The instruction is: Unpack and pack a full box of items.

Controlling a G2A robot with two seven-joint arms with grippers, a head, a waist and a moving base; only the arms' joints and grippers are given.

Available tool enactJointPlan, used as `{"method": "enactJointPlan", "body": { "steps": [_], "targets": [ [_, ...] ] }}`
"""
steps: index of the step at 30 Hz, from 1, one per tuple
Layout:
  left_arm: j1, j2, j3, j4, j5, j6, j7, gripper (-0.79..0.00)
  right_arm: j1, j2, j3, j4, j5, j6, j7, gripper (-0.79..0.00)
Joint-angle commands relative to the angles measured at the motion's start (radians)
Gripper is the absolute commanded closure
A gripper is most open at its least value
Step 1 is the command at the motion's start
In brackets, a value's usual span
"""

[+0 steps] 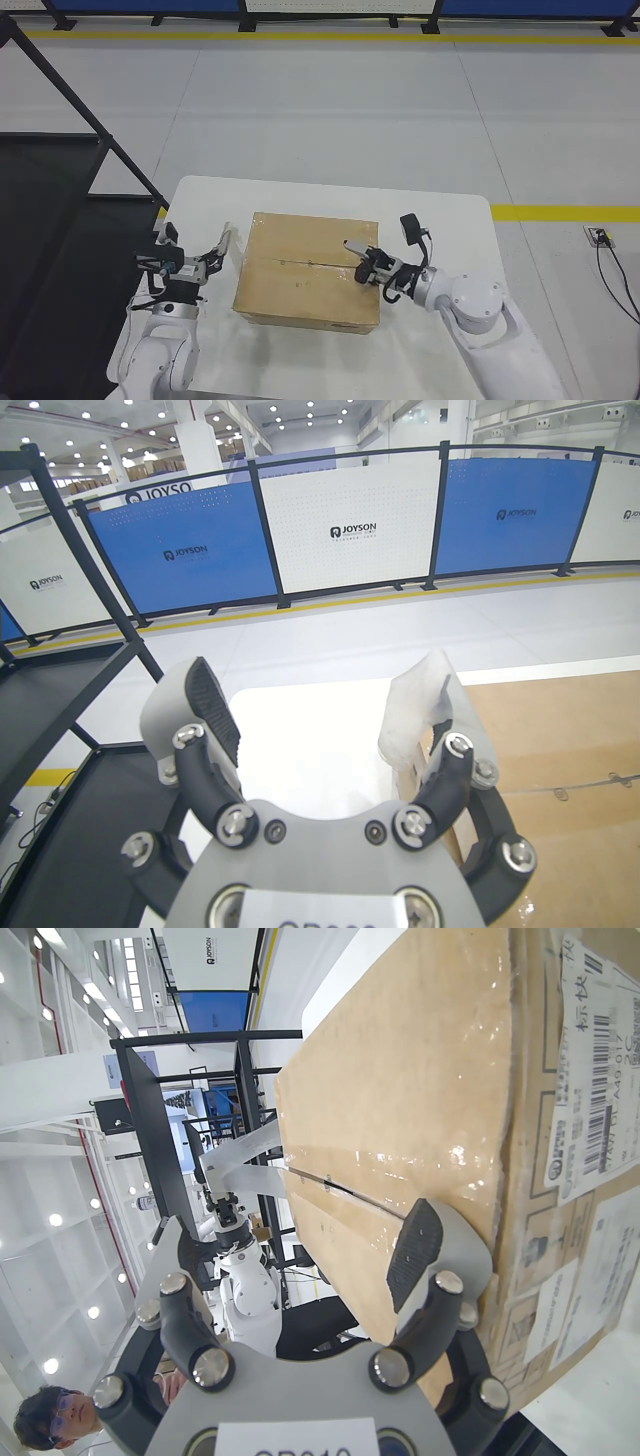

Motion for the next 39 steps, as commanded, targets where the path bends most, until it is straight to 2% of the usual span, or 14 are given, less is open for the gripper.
{"method": "enactJointPlan", "body": {
  "steps": [1,22,27,39],
  "targets": [
    [0.0,-0.002,0.003,-0.007,0.009,-0.003,-0.004,-0.785,-0.003,0.001,0.001,-0.003,0.001,0.001,-0.002,-0.785],
    [-0.025,-0.026,0.082,-0.04,0.118,-0.028,-0.034,-0.785,-0.037,0.014,0.022,-0.026,0.012,-0.013,-0.002,-0.785],
    [-0.036,-0.032,0.107,-0.046,0.149,-0.034,-0.04,-0.785,-0.05,0.019,0.034,-0.043,0.037,-0.042,0.035,-0.785],
    [-0.07,-0.045,0.155,-0.018,0.224,-0.066,-0.056,-0.785,-0.105,0.034,0.071,-0.124,0.027,-0.047,0.03,-0.785]
  ]
}}
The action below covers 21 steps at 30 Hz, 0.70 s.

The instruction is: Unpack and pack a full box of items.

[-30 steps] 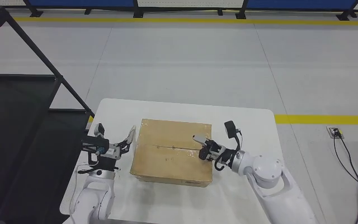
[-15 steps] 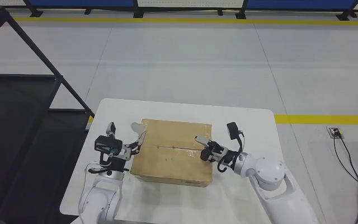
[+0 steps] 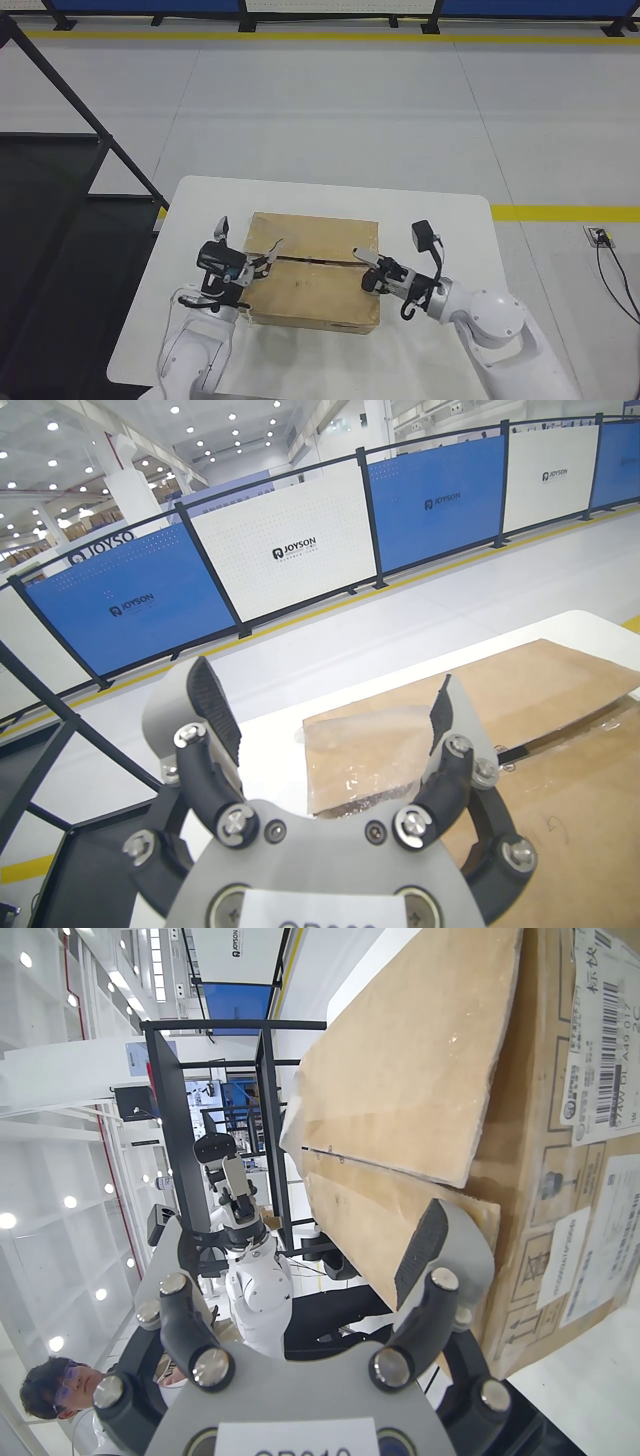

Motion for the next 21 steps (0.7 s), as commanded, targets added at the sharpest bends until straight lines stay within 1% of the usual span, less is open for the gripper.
{"method": "enactJointPlan", "body": {
  "steps": [1,12,15,18,19,21],
  "targets": [
    [-0.004,-0.003,0.011,0.003,0.017,0.005,-0.002,-0.785,-0.003,0.001,0.003,-0.003,0.001,0.002,0.0,-0.785],
    [-0.021,-0.016,0.05,0.007,0.051,-0.016,-0.018,-0.785,-0.016,0.009,0.015,-0.021,0.005,0.003,-0.012,-0.785],
    [-0.024,-0.02,0.052,0.005,0.048,-0.005,-0.004,-0.785,-0.022,0.011,0.019,-0.025,0.01,0.002,-0.016,-0.785],
    [-0.005,-0.022,0.017,-0.021,-0.007,0.027,0.023,-0.785,-0.027,0.013,0.024,-0.027,0.015,0.0,-0.02,-0.785],
    [0.006,-0.022,-0.006,-0.036,-0.044,0.029,0.029,-0.785,-0.028,0.013,0.026,-0.027,0.016,-0.001,-0.021,-0.785],
    [0.034,-0.019,-0.077,-0.069,-0.127,0.021,0.044,-0.785,-0.031,0.014,0.028,-0.026,0.019,-0.001,-0.025,-0.785]
  ]
}}
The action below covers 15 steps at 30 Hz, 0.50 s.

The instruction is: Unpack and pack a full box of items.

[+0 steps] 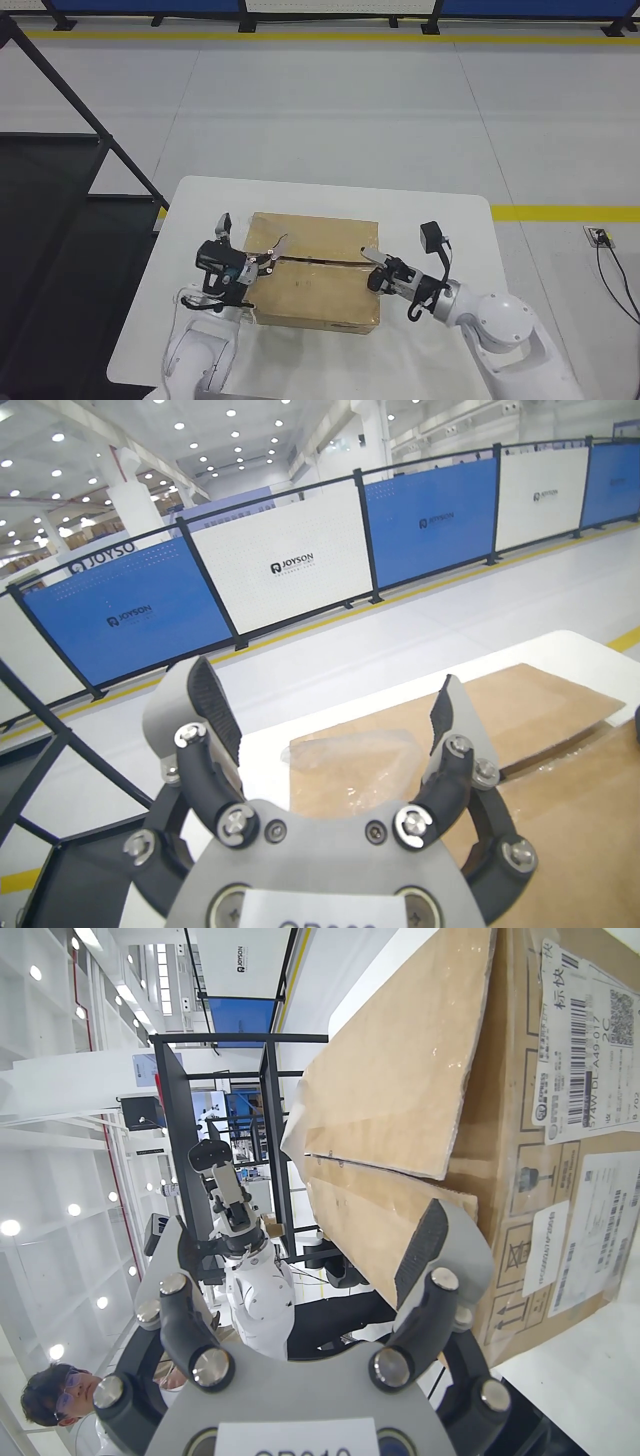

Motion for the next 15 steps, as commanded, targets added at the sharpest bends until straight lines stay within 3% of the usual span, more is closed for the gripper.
{"method": "enactJointPlan", "body": {
  "steps": [1,4,9,15],
  "targets": [
    [0.031,0.005,-0.075,-0.026,-0.08,-0.021,0.008,-0.785,-0.001,0.001,0.002,0.001,0.003,-0.001,-0.002,-0.785],
    [0.069,0.015,-0.196,-0.043,-0.221,-0.111,-0.05,-0.785,0.001,0.002,0.002,0.008,0.008,-0.003,-0.006,-0.785],
    [0.078,0.037,-0.338,-0.018,-0.408,-0.335,-0.292,-0.785,0.015,0.002,-0.006,0.025,0.018,-0.008,-0.008,-0.785],
    [0.078,0.037,-0.338,-0.018,-0.408,-0.335,-0.292,-0.785,0.02,0.003,-0.005,0.044,0.03,-0.014,-0.019,-0.785]
  ]
}}
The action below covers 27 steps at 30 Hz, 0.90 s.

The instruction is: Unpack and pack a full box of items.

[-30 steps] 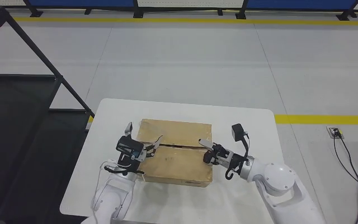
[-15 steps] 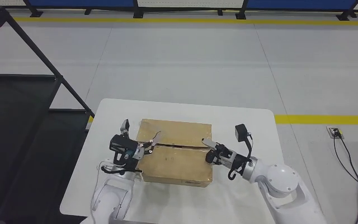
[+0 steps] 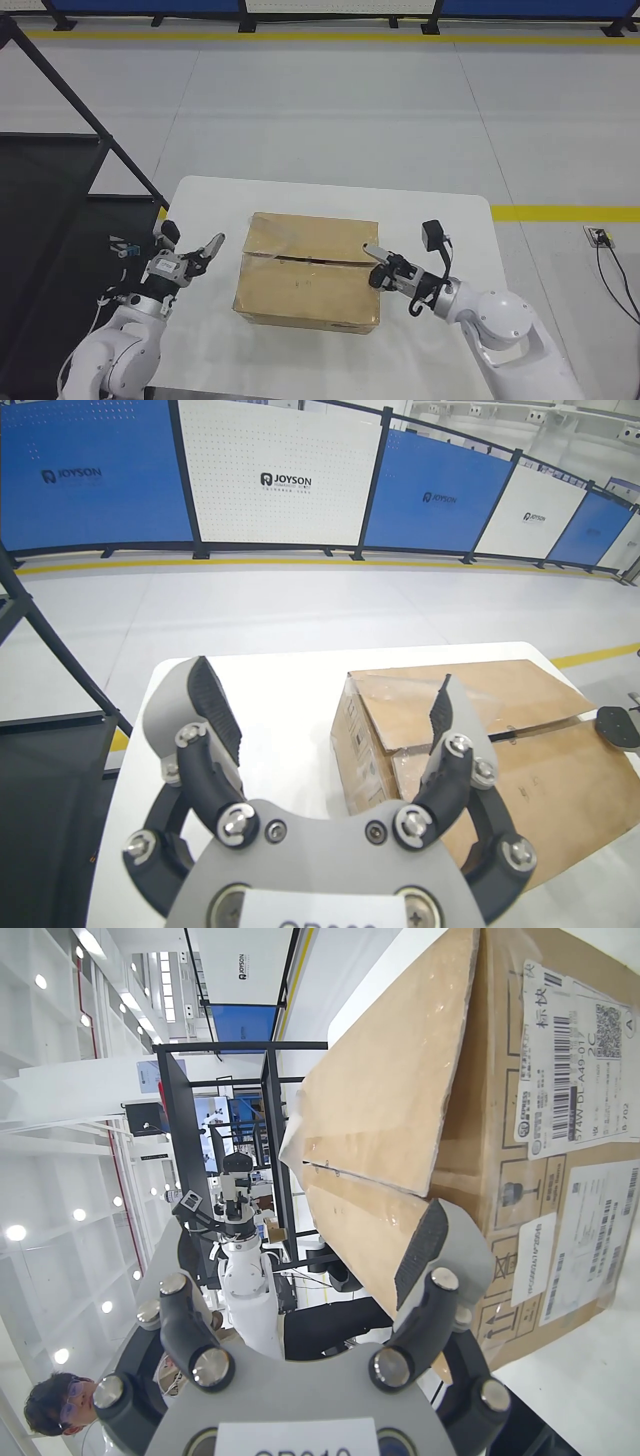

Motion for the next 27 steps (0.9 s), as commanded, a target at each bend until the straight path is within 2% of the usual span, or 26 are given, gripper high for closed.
{"method": "enactJointPlan", "body": {
  "steps": [1,3,6,8,11,16,27],
  "targets": [
    [0.0,0.0,0.0,0.0,-0.001,0.0,0.0,-0.785,0.0,0.0,0.001,0.005,0.007,-0.002,-0.003,-0.785],
    [0.0,0.001,0.008,0.016,0.018,0.002,-0.027,-0.785,0.005,0.001,0.0,0.011,0.01,-0.005,-0.005,-0.785],
    [-0.049,0.001,0.049,0.043,0.043,-0.007,-0.083,-0.785,0.016,0.001,-0.007,0.022,0.012,-0.008,0.002,-0.785],
    [-0.093,0.002,0.081,0.063,0.121,-0.007,-0.094,-0.785,0.023,0.001,-0.012,0.028,0.008,-0.011,0.007,-0.785],
    [-0.145,0.001,0.143,0.115,0.184,-0.049,-0.12,-0.785,0.026,0.002,-0.016,0.03,0.008,-0.013,0.007,-0.785],
    [-0.217,0.002,0.203,0.195,0.292,-0.102,-0.144,-0.785,0.004,0.005,-0.004,0.025,0.017,-0.021,-0.008,-0.785],
    [-0.304,-0.012,0.292,0.283,0.326,-0.061,-0.163,-0.785,-0.021,0.012,0.013,0.02,0.028,-0.035,-0.007,-0.785]
  ]
}}
